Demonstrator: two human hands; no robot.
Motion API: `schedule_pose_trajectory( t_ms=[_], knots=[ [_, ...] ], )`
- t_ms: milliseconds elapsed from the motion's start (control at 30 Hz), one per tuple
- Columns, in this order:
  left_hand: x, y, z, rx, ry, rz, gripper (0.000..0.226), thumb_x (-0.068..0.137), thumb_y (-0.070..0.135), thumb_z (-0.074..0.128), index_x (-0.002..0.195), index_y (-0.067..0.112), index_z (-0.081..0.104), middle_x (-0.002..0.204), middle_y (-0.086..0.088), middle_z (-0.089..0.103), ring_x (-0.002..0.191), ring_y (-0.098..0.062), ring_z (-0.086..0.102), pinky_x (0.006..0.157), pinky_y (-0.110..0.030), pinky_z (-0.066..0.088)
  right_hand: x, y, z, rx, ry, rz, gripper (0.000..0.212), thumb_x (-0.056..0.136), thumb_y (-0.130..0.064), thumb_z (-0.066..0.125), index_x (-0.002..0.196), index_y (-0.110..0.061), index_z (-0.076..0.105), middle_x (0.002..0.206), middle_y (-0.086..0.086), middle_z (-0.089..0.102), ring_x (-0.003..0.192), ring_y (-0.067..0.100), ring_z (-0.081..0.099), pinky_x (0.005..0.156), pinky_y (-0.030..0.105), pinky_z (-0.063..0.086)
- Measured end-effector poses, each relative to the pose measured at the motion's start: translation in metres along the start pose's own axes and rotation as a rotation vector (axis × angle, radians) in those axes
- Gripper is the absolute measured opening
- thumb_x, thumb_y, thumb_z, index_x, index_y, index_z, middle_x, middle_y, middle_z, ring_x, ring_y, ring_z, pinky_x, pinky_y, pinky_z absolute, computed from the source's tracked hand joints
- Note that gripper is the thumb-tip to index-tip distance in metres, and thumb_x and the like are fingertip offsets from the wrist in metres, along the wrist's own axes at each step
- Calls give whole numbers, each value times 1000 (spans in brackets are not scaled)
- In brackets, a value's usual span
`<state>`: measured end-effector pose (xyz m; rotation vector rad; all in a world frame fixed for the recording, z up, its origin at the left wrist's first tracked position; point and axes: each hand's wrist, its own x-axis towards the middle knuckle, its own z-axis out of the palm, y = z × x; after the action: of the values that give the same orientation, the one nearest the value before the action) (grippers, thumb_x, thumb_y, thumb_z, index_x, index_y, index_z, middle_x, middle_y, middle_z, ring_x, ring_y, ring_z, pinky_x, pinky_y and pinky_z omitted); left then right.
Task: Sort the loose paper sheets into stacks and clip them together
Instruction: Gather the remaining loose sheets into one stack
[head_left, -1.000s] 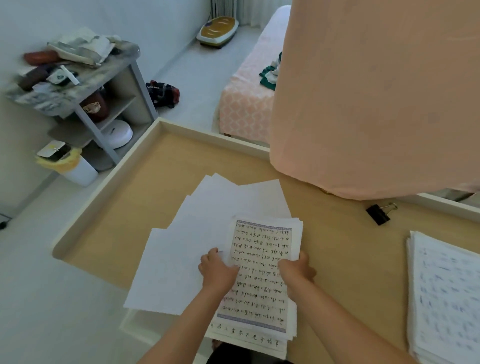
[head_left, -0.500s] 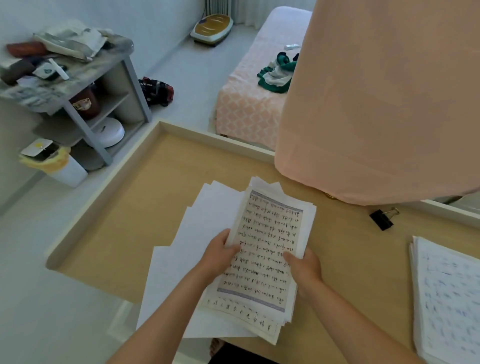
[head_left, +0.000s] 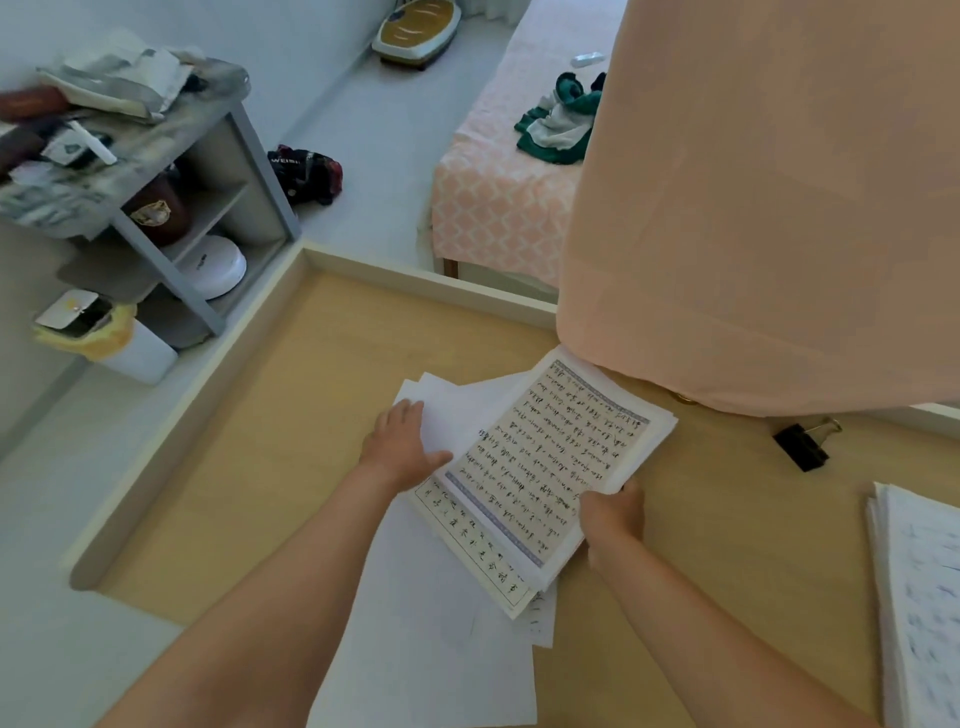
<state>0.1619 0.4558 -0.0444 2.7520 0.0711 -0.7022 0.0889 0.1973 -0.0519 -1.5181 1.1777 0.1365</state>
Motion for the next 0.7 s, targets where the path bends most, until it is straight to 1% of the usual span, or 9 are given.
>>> schedule_pose_trajectory(
  t_ms=[100,233,300,367,467,533,567,633,700],
  knots=[
    [14,4,-7,40,67,-11,99,84,67,56,157,19,10,161,-5,19,145,-29,20,111,-47,32,5,4,15,72,-66,94,50,85,9,54,119,-27,48,101,-1,66,89,24,67,77,48,61],
    [30,5,-13,141,66,-23,81,83,67,56,143,17,34,143,-9,37,131,-29,34,101,-43,37,16,5,31,94,-66,181,45,82,8,54,120,-17,58,101,4,70,86,30,71,63,51,62],
    [33,6,-12,105,80,-45,74,81,65,59,133,16,43,137,-6,38,128,-27,34,97,-41,40,15,3,35,59,-63,163,40,84,6,54,117,-16,58,101,5,70,86,30,70,62,48,62],
    [34,7,-12,106,80,-57,68,79,66,62,123,16,51,132,-4,38,125,-25,34,95,-39,42,13,0,36,-100,-47,96,42,84,0,55,121,-18,57,106,3,68,89,28,69,66,38,61],
    [33,12,-14,47,74,-31,56,79,62,66,108,14,62,119,-3,53,114,-26,50,88,-38,47,12,-1,37,-254,-30,9,46,81,-6,58,125,-18,57,112,2,65,91,24,66,63,32,57],
    [28,18,-18,-81,-15,-19,43,82,51,68,102,14,60,100,-1,62,95,-24,60,73,-35,51,10,-2,37,-235,-49,-6,42,81,-6,59,121,-18,59,112,2,65,87,23,66,58,28,54],
    [26,20,-21,-134,-97,-14,37,84,45,69,104,16,57,97,2,63,90,-21,62,68,-33,50,10,-1,36,-229,-47,-11,41,80,-6,60,120,-18,59,113,3,64,87,23,66,59,28,53],
    [21,23,-26,-222,-267,-18,31,85,35,71,108,21,57,103,4,66,89,-16,65,71,-32,53,7,-1,35,-219,-68,-22,45,78,-6,60,121,-18,58,116,4,62,88,23,66,60,29,54],
    [13,22,-31,-272,-390,-38,25,85,31,71,106,23,62,105,3,70,88,-16,70,78,-38,59,5,1,32,-212,-108,-40,52,76,-7,59,126,-21,55,119,3,59,88,21,66,59,28,54]
  ],
)
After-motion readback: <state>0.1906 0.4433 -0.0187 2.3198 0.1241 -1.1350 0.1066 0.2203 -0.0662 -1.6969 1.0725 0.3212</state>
